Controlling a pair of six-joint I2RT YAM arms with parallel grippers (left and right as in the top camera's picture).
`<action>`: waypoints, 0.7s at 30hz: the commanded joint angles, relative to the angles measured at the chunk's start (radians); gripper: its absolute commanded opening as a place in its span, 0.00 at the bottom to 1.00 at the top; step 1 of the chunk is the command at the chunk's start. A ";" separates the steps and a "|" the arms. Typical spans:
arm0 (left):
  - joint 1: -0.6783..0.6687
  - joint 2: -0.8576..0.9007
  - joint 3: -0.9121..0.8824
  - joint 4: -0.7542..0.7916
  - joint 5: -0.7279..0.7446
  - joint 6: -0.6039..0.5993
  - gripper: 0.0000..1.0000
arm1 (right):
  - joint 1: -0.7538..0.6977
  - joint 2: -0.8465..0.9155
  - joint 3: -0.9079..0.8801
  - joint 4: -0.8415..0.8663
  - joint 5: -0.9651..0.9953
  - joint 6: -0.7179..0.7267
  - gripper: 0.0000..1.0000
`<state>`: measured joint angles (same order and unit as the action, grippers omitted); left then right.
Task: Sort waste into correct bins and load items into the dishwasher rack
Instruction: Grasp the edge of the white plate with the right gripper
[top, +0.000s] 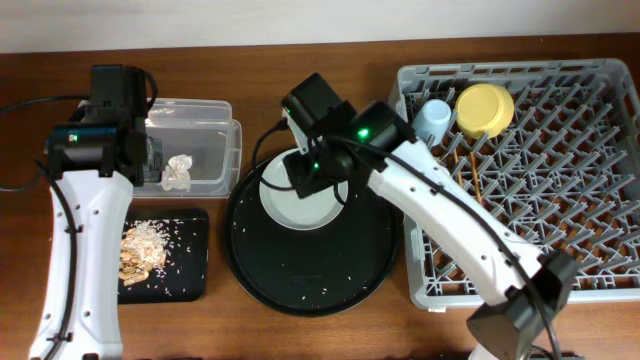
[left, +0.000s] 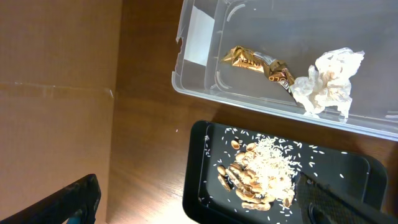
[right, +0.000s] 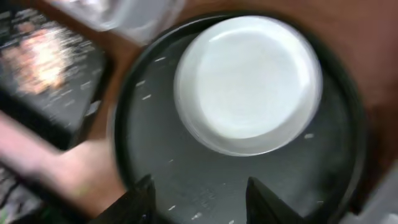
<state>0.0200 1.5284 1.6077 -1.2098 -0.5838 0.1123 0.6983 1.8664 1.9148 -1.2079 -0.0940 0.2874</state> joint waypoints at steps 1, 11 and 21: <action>0.003 -0.014 0.010 0.000 -0.007 0.002 0.99 | -0.019 0.071 0.003 0.014 0.201 0.043 0.47; 0.003 -0.014 0.010 0.000 -0.007 0.002 0.99 | -0.123 0.357 0.003 0.040 0.233 0.047 0.46; 0.003 -0.014 0.010 0.000 -0.007 0.002 0.99 | -0.123 0.431 -0.014 0.058 0.234 0.056 0.35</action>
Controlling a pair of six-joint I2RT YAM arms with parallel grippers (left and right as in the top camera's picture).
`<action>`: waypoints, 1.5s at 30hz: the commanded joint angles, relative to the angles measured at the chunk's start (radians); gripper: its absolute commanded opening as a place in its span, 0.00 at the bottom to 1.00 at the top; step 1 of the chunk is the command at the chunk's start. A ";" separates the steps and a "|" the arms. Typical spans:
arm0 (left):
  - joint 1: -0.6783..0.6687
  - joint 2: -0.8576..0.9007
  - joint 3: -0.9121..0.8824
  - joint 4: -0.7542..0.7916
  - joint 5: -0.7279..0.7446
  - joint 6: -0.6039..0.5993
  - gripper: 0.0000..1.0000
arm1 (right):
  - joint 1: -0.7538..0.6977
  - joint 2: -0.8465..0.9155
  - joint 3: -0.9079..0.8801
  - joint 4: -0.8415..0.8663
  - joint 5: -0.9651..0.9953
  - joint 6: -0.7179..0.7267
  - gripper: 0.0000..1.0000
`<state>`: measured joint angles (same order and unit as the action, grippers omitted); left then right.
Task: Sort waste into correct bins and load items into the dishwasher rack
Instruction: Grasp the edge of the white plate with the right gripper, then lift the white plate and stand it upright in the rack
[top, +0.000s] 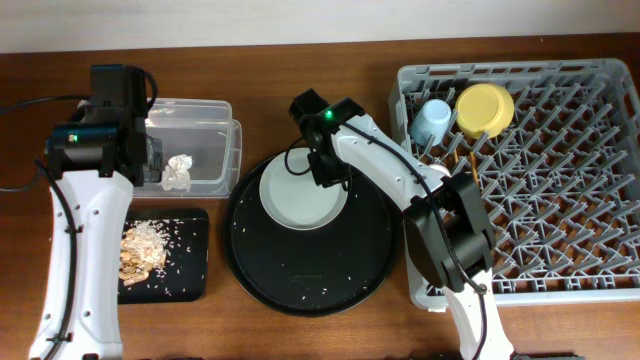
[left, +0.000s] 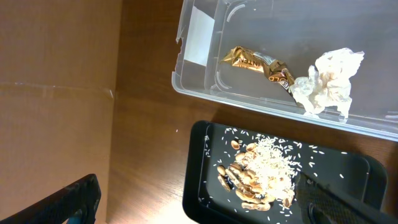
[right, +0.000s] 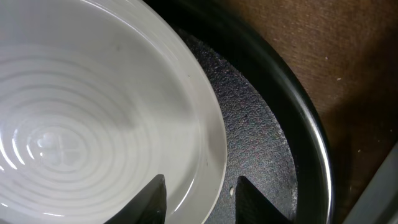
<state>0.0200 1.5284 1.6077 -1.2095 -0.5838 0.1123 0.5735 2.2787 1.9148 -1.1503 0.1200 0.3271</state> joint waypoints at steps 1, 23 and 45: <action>0.003 -0.014 0.010 0.000 -0.007 0.002 0.99 | 0.002 0.019 -0.043 0.023 0.019 0.027 0.36; 0.003 -0.014 0.010 0.000 -0.007 0.002 0.99 | -0.003 -0.216 0.222 -0.333 0.240 0.018 0.04; 0.003 -0.014 0.010 0.000 -0.007 0.002 0.99 | -0.581 -0.416 0.217 -0.517 0.612 -0.200 0.04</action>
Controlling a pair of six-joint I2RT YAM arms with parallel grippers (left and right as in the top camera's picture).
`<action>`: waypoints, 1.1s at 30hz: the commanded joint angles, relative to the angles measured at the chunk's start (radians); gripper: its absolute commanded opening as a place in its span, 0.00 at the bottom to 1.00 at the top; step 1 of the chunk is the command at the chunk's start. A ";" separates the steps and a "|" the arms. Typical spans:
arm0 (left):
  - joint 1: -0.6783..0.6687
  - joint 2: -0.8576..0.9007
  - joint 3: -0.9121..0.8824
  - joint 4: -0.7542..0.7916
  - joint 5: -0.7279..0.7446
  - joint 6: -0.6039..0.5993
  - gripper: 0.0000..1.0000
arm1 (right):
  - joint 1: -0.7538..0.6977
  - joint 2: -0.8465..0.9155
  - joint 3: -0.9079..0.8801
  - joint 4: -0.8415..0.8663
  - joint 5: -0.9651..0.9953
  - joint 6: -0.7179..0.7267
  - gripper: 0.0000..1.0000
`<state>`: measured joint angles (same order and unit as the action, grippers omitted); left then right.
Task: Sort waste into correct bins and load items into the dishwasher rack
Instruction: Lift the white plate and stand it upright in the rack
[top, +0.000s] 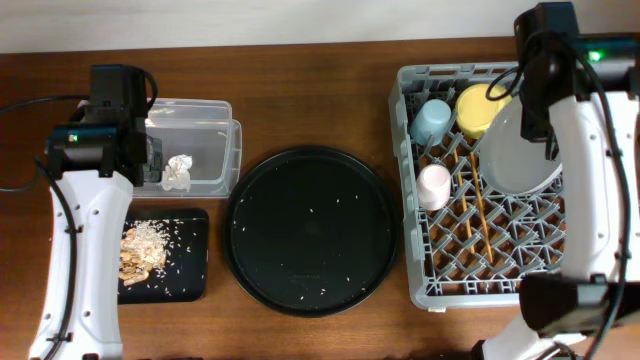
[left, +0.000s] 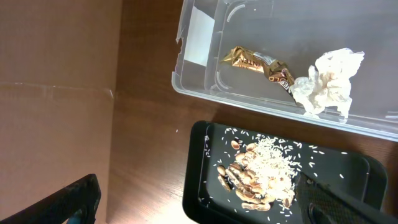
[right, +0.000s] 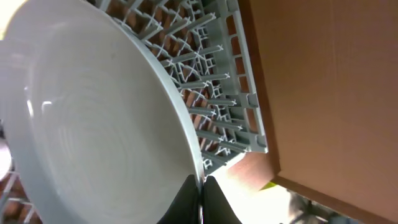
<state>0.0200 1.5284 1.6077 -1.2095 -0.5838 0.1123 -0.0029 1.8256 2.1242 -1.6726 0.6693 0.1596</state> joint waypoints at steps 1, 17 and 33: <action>0.003 -0.014 0.010 0.000 -0.007 0.002 0.99 | -0.004 0.053 0.007 0.004 0.074 -0.033 0.04; 0.003 -0.014 0.010 0.000 -0.007 0.002 0.99 | -0.004 0.130 0.005 0.038 0.019 -0.077 0.04; 0.003 -0.014 0.010 0.000 -0.007 0.002 0.99 | 0.130 0.129 -0.124 0.163 -0.011 -0.190 0.17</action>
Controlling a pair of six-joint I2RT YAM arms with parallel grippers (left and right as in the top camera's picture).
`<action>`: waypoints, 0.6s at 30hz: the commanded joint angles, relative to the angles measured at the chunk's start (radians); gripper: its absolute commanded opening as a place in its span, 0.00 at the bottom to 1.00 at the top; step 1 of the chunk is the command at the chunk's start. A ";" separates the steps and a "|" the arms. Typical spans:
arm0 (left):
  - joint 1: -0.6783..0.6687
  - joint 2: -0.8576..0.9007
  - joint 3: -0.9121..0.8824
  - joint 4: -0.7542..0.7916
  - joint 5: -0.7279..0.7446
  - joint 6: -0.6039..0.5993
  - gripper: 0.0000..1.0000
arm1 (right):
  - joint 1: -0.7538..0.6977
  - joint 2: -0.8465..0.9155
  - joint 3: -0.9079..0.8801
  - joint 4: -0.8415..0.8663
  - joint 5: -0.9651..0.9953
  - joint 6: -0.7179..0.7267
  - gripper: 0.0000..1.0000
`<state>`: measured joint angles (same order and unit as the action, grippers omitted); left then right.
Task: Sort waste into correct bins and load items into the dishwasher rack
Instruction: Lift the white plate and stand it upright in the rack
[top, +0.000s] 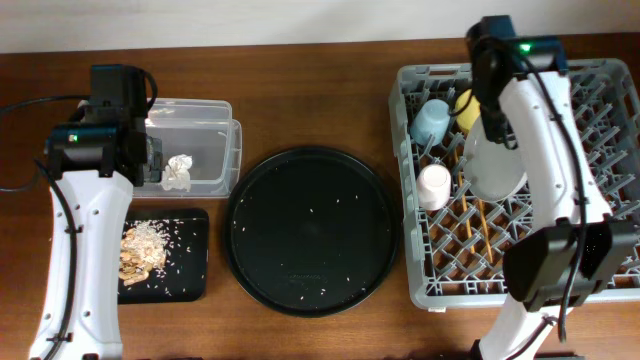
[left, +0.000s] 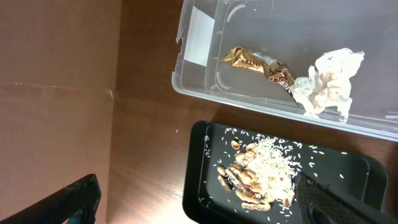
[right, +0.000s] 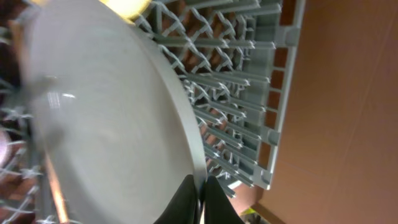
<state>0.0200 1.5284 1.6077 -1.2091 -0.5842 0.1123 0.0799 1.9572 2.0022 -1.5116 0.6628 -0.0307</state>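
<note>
My right gripper (right: 201, 198) is shut on the rim of a white plate (right: 106, 118), held on edge over the left part of the grey dishwasher rack (top: 590, 90); overhead the white plate (top: 492, 160) hangs beside a pink cup (top: 433, 185), a blue cup (top: 433, 120) and a yellow bowl (top: 466, 105). The black round tray (top: 308, 230) holds only rice grains. My left gripper (left: 199, 205) hangs open high above the black food tray (left: 273, 174) with rice and nuts. The clear bin (left: 280, 56) holds a gold wrapper (left: 258, 65) and a crumpled napkin (left: 329, 81).
Wooden chopsticks (top: 478, 205) lie in the rack between the pink cup and the plate. The rack's right half (top: 600, 200) stands unoccupied. Brown table (left: 143, 137) surrounds the bins.
My right gripper has carried the plate leftward over the rack, from near its right side to beside the cups and bowl. The left arm has not moved.
My right gripper hovered open over the white plate on the black tray, then stood at its rim. Then the plate was in its grip on edge over the rack, and the tray was bare. Now the plate hangs over the rack's left part.
</note>
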 joint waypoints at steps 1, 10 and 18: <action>0.003 -0.014 0.010 0.000 -0.006 0.002 0.99 | 0.056 -0.002 -0.002 0.002 -0.005 0.001 0.19; 0.003 -0.014 0.010 0.000 -0.007 0.002 0.99 | 0.065 -0.006 0.029 0.038 -0.130 0.010 0.49; 0.003 -0.014 0.010 0.000 -0.006 0.002 0.99 | 0.065 -0.015 0.194 0.155 -0.962 0.012 0.98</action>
<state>0.0200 1.5284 1.6077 -1.2091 -0.5838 0.1123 0.1440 1.9549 2.1822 -1.3575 -0.1486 -0.0261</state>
